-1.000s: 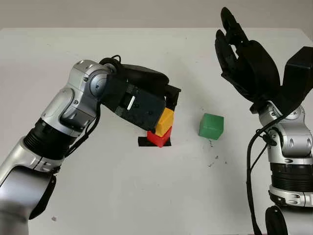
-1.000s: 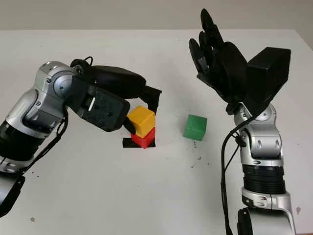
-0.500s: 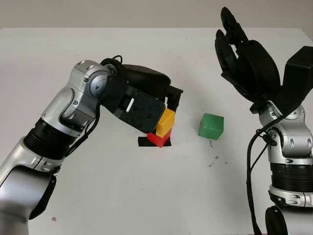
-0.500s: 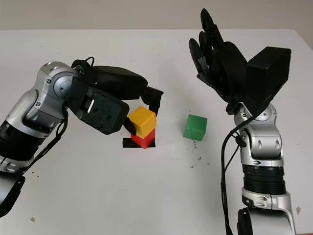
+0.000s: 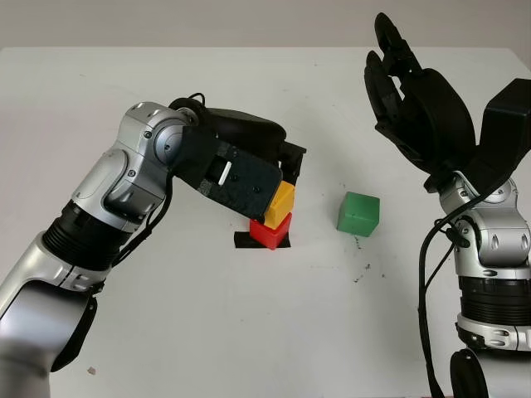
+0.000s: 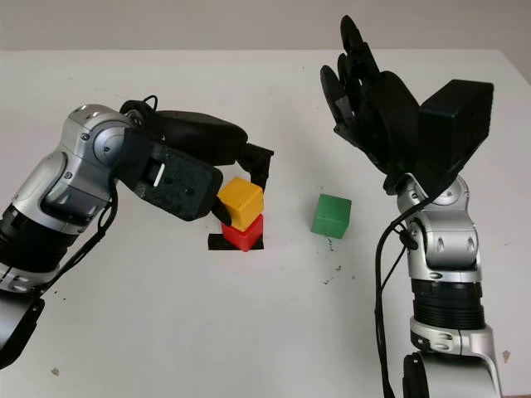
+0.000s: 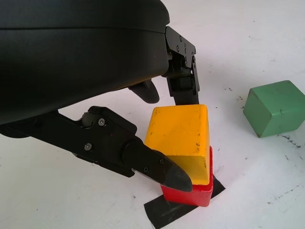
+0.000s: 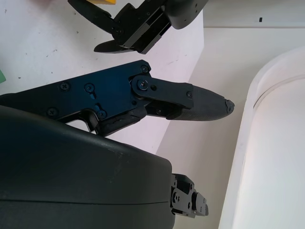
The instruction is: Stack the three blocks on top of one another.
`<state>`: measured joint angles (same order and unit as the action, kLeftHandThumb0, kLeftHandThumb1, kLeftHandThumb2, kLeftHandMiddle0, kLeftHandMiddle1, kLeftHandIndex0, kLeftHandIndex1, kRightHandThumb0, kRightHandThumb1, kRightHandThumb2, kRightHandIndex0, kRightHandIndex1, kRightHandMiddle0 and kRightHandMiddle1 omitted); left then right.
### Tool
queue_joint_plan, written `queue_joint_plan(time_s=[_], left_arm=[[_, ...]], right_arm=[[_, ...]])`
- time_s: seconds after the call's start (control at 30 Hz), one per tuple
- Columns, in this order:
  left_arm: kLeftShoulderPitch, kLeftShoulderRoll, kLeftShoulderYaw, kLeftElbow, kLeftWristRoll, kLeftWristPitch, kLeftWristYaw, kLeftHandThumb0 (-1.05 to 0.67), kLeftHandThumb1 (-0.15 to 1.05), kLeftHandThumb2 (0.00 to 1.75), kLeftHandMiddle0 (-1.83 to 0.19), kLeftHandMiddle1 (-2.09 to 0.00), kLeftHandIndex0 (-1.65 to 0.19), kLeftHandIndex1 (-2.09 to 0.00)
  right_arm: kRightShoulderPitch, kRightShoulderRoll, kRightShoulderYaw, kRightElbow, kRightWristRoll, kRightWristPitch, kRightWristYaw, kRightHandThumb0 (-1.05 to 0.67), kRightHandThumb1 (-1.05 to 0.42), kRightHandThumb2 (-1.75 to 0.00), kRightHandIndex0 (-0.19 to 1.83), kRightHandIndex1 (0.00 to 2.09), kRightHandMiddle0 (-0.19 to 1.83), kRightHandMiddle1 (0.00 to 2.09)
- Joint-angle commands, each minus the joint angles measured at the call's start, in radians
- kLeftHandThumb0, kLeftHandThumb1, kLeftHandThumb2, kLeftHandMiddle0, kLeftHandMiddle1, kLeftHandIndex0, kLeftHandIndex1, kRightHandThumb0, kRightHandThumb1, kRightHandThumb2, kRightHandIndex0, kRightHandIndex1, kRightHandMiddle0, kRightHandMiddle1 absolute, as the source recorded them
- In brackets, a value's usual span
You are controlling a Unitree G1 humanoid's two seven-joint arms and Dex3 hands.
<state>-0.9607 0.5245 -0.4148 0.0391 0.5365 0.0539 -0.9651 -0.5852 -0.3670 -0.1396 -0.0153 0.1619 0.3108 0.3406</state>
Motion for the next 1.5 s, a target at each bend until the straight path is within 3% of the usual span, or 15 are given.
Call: queue_joint_plan(time_s=[0.0,0.23,0.33,0.43,0.53,0.57,0.6,0.67,0.77,0.87,0.97,1.3,1.47], left_arm=[[-0.004,-0.003,-0.007,-0.012,0.001,-0.006,0.004,-0.44,1.02,0.05,-0.15,-0.66,-0.29,-1.54],[-0.008,-0.004,-0.008,-0.010,-0.004,-0.010,-0.012,-0.46,1.02,0.05,-0.19,-0.63,-0.29,-1.52],[-0.010,-0.006,-0.007,-0.007,-0.012,-0.008,-0.021,-0.47,1.02,0.05,-0.14,-0.76,-0.30,-1.51],[-0.012,-0.005,-0.008,-0.008,-0.016,-0.004,-0.031,-0.47,1.02,0.05,-0.04,-1.05,-0.30,-1.51],[-0.009,-0.004,-0.008,-0.008,-0.017,-0.018,-0.026,-0.49,1.01,0.05,-0.02,-1.12,-0.31,-1.52],[-0.008,-0.007,-0.009,-0.013,-0.012,-0.003,-0.028,-0.49,1.01,0.05,-0.01,-1.10,-0.31,-1.51],[-0.007,-0.010,-0.010,-0.018,-0.006,0.013,-0.031,-0.49,1.00,0.05,-0.03,-0.91,-0.31,-1.49],[-0.007,-0.010,-0.012,-0.025,0.000,0.029,-0.036,-0.51,1.00,0.05,-0.13,-0.36,-0.26,-1.35],[-0.008,-0.010,-0.015,-0.028,0.006,0.038,-0.042,-0.56,0.99,0.05,-0.17,-0.11,-0.15,-1.09],[-0.003,-0.013,-0.013,-0.027,0.010,0.050,-0.037,-0.61,0.97,0.05,-0.14,-0.06,-0.14,-0.56],[0.005,-0.014,-0.014,-0.028,0.019,0.040,-0.015,-0.65,0.97,0.05,-0.12,-0.05,-0.11,-0.30],[0.008,-0.013,-0.008,-0.034,0.013,0.034,-0.002,-0.67,0.94,0.05,-0.06,-0.03,-0.07,-0.11],[-0.034,0.004,0.009,-0.058,-0.035,0.088,-0.086,-0.71,0.92,0.04,0.04,-0.01,0.02,-0.05]], right_arm=[[0.007,-0.011,-0.007,-0.018,0.008,0.006,0.000,-0.64,-1.05,-0.59,-0.19,0.00,-0.19,0.00],[0.008,-0.010,-0.006,-0.020,0.005,0.004,-0.005,-0.64,-1.05,-0.59,-0.19,0.00,-0.19,0.00],[0.007,-0.009,-0.007,-0.018,0.007,0.005,-0.005,-0.64,-1.05,-0.59,-0.19,0.00,-0.19,0.00],[0.007,-0.009,-0.006,-0.023,0.008,0.010,-0.006,-0.63,-1.05,-0.60,-0.19,0.00,-0.19,0.00],[0.009,-0.012,-0.004,-0.027,0.004,0.012,-0.006,-0.64,-1.05,-0.60,-0.19,0.00,-0.19,0.00],[0.009,-0.013,-0.003,-0.027,0.003,0.011,-0.005,-0.64,-1.05,-0.59,-0.19,0.00,-0.19,0.00],[0.010,-0.014,-0.003,-0.026,0.003,0.010,-0.004,-0.65,-1.05,-0.59,-0.19,0.00,-0.19,0.00],[0.009,-0.013,-0.004,-0.022,0.004,0.005,-0.003,-0.65,-1.05,-0.59,-0.19,0.00,-0.19,0.00],[0.010,-0.012,-0.005,-0.022,0.004,0.006,-0.005,-0.64,-1.05,-0.59,-0.19,0.00,-0.19,0.00],[0.011,-0.012,-0.003,-0.023,-0.001,0.004,-0.008,-0.64,-1.05,-0.59,-0.19,0.00,-0.19,0.00],[0.011,-0.010,-0.007,-0.020,0.008,0.008,-0.003,-0.65,-1.05,-0.58,-0.19,0.00,-0.19,0.00],[0.011,-0.011,-0.006,-0.020,0.012,0.011,-0.004,-0.65,-1.05,-0.58,-0.19,0.00,-0.19,0.00],[0.010,-0.013,-0.007,-0.018,0.014,0.009,-0.001,-0.64,-1.05,-0.59,-0.19,0.00,-0.19,0.00]])
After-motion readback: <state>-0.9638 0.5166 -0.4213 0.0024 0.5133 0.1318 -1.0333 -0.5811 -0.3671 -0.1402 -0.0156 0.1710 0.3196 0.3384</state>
